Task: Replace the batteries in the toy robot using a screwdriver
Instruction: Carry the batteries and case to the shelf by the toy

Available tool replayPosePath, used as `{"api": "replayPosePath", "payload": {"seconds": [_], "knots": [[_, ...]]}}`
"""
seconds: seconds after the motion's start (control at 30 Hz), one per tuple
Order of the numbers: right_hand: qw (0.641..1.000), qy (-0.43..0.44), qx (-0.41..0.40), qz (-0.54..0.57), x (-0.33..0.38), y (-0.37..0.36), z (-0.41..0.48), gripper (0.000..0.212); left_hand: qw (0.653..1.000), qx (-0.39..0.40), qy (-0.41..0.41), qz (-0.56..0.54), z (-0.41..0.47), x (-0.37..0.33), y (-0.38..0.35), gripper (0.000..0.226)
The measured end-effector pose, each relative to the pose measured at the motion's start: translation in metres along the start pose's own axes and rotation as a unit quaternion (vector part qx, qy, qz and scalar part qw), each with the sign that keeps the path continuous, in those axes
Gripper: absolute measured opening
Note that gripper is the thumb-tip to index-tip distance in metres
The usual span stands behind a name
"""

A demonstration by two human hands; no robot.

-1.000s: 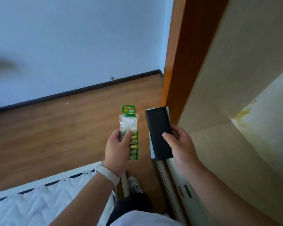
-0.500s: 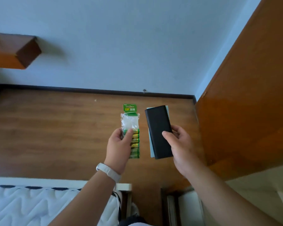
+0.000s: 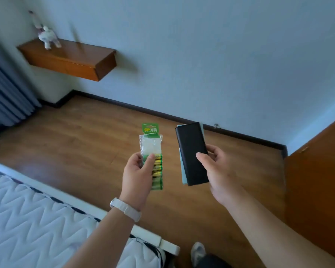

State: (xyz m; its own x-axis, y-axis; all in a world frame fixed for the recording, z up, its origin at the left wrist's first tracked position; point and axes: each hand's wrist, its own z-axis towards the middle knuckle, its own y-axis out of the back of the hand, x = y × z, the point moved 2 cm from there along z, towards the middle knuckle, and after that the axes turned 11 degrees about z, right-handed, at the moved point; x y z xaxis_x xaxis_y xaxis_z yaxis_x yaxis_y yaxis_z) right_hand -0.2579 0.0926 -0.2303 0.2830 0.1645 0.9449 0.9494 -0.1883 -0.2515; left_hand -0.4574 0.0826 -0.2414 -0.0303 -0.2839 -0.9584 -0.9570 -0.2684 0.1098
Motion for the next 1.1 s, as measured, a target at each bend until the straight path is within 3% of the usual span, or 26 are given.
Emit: {"api": "replayPosePath", "payload": {"seconds": [0.27,0.53,0.83,1.1], "knots": [[0.995,-0.009,0.094,-0.028,-0.004,-0.041,0.084,0.026,0.995,-0.101,-0.009,0.007,0.047,-0.018,0.006,0.009],[0.977,-0.062,0.198,-0.042,0.027,-0.049,0.220,0.029,0.978,-0.206,0.022,0.000,0.132,-0.058,-0.051,0.010],[0.967,-0.080,0.238,-0.038,0.075,-0.041,0.348,0.030,0.968,-0.246,0.048,-0.013,0.214,-0.096,-0.119,0.012],[0.959,-0.100,0.263,-0.041,0.075,-0.071,0.385,0.028,0.959,-0.273,0.052,-0.056,0.251,-0.118,-0.108,0.014]]}}
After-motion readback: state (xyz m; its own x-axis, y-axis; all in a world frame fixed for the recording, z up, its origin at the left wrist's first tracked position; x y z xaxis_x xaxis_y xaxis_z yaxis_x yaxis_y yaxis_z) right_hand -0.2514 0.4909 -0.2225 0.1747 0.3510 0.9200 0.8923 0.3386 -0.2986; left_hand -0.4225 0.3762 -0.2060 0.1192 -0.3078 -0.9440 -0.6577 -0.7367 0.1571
